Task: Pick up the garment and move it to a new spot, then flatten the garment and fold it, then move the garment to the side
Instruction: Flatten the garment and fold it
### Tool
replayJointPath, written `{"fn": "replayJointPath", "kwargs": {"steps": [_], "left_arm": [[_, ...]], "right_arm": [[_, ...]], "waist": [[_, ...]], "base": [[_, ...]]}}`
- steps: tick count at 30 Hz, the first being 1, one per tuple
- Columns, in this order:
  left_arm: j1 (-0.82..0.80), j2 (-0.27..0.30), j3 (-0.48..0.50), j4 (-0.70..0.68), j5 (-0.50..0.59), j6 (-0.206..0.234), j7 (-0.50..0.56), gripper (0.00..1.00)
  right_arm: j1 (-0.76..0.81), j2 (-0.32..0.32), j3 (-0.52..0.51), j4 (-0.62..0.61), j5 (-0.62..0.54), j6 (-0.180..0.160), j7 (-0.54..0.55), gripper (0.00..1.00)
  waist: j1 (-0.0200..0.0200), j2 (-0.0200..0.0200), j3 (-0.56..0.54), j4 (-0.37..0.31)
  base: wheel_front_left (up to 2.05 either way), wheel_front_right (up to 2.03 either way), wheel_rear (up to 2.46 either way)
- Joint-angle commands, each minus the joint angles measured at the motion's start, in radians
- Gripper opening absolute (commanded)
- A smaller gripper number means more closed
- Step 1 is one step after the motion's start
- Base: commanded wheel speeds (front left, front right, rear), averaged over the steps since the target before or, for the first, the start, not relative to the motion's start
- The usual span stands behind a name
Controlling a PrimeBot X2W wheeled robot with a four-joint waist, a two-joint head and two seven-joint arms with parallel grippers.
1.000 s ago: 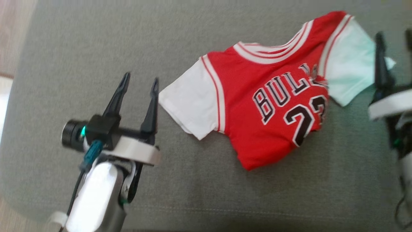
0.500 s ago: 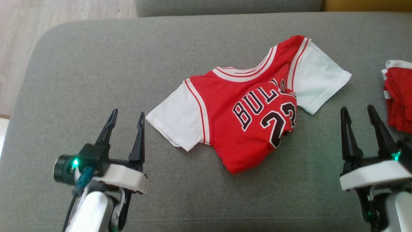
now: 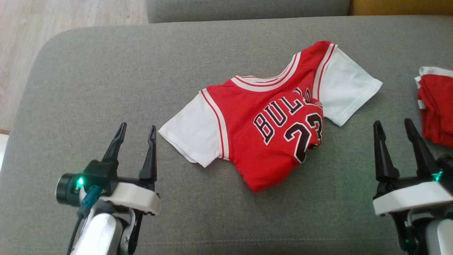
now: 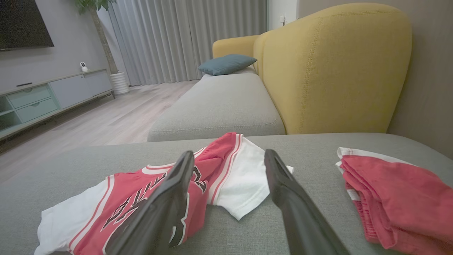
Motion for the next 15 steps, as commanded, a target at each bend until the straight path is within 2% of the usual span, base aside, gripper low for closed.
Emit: {"fn": "replayJointPath", "kwargs": {"steps": [1,4,7,15], "left_arm": [[-0.031,0.022,0.032,-0.038,0.000,0.006,0.001,1.00],[-0.047,0.016,0.000,-0.039,0.011,-0.009,0.020,1.00],[-0.078,-0.008,-0.054,-0.020,0.015,-0.041,0.060,1.00],[-0.189,-0.078,-0.168,0.155,0.012,-0.121,0.179,1.00]], "right_arm": [[-0.005,-0.004,0.018,-0.043,-0.006,0.007,0.003,1.00],[-0.004,-0.002,0.019,-0.052,-0.001,0.007,0.009,1.00],[-0.011,-0.003,0.025,-0.063,0.003,0.007,0.013,1.00],[-0.045,-0.012,0.052,-0.067,0.024,0.007,0.008,1.00]], "waist": [[0.0000,-0.0001,0.001,0.002],[0.0000,-0.0001,0.013,0.004],[0.0000,-0.0001,0.040,-0.001],[0.0000,-0.0001,0.120,-0.042]], "base": [[0.00,0.00,0.00],[0.00,0.00,0.00],[0.00,0.00,0.00],[0.00,0.00,0.00]]}}
